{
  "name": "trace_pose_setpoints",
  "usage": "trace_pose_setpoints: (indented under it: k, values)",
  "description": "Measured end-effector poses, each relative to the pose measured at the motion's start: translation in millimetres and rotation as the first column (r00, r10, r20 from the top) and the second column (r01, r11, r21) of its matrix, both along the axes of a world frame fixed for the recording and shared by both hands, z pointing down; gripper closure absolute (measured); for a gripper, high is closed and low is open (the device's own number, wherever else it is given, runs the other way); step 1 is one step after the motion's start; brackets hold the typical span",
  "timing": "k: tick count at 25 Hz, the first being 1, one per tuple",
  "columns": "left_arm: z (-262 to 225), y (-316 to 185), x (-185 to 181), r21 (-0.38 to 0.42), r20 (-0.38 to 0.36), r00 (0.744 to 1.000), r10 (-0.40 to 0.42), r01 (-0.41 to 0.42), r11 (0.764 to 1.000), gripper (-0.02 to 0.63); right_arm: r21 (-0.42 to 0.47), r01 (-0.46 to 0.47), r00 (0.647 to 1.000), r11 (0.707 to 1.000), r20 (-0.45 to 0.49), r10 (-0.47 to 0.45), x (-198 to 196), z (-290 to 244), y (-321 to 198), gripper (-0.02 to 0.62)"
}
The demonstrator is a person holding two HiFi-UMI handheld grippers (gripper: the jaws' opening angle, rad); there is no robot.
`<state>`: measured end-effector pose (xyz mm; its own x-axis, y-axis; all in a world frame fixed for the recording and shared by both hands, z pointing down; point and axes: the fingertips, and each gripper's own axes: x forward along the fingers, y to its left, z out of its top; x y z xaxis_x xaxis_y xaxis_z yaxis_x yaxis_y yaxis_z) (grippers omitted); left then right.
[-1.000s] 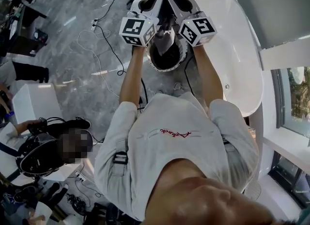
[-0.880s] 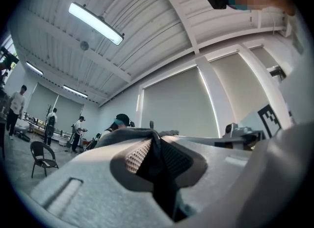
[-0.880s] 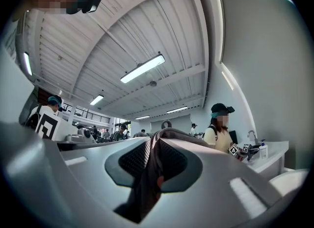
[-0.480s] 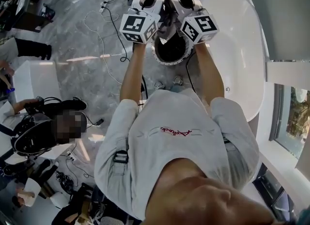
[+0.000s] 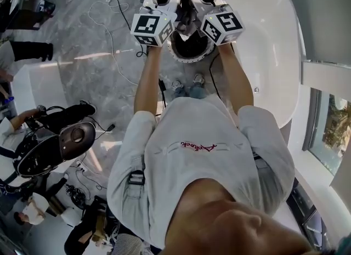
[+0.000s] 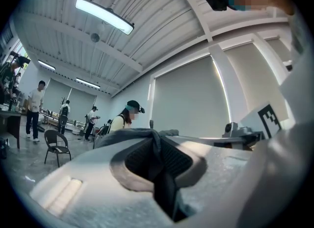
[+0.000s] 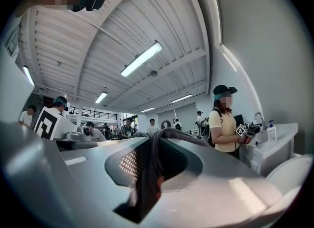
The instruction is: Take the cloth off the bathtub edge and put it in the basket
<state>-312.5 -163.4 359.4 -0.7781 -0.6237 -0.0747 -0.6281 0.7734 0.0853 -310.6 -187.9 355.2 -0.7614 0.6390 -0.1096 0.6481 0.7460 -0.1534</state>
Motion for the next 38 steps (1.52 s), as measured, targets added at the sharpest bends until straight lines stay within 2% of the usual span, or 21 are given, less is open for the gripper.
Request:
trace_pose_setpoints:
  k: [12,22,30,38]
  values:
    - [64,-9,-3,0.004,-0.128,0.992,0.01,-0.01,1.0,0.558,0.019,-0.011,0.993,1.0,-0.116,0.013,-3,63,-9,0.531]
    - [135,-18,6,0.009,-0.236,0.971,0.034,-0.033,0.999,0.558,0.025,-0.028,0.977,0.999,-0.21,0.033,5,134,-18,0.531]
    - [197,-22,13,0.018,-0.337,0.94,0.045,-0.042,0.999,0.558,0.042,-0.047,0.947,0.998,-0.315,0.057,12,197,-22,0.531]
    - [268,-32,20,0.037,-0.44,0.896,0.065,-0.054,0.998,0.561,0.065,-0.06,0.9,0.996,-0.428,0.082,20,272,-32,0.531]
